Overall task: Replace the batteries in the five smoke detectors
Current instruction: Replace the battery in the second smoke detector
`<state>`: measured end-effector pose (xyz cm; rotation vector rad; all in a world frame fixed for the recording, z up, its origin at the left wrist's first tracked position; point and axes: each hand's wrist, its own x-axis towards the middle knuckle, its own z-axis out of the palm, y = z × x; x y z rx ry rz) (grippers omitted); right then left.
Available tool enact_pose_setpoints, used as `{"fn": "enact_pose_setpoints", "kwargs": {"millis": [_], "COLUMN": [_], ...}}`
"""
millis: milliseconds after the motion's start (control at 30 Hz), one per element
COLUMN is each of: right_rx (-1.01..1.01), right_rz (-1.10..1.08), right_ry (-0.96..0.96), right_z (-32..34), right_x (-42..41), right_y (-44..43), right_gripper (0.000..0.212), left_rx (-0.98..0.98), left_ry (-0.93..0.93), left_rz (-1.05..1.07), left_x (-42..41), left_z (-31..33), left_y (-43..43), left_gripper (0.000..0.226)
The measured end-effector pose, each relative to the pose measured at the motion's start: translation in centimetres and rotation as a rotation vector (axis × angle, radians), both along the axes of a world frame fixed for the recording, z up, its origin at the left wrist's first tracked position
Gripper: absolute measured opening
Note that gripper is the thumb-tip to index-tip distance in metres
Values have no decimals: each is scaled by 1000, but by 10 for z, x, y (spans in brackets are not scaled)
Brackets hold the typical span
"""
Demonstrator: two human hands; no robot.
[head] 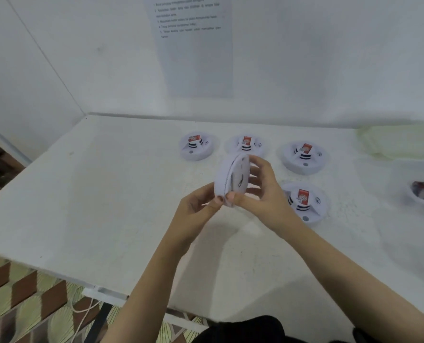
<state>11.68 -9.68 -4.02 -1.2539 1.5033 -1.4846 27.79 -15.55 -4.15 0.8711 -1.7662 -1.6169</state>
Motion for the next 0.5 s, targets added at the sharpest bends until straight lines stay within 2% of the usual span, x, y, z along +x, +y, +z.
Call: {"fn": "enact_pose_setpoints", "kwargs": {"millis": [133,233,367,500], "right_rx": [59,128,172,148], "right_rz": [-10,11,72,64], "right_ry": [103,166,317,293], "right_z": [3,8,17,24], "right_x": [-9,-15,-21,-25], "right_y": [12,23,37,48], "right_gripper": [89,89,93,82], "left_rx": [-219,-278,-294,-263], "left_ry": [-45,-79,-156,-162], "left_rz": [21,-81,-199,-226], "left_x": [-1,-3,-11,-20], "left_z": [7,15,20,20], "left_y": [-5,-9,-6,3], "left_gripper": [86,106,101,96]}}
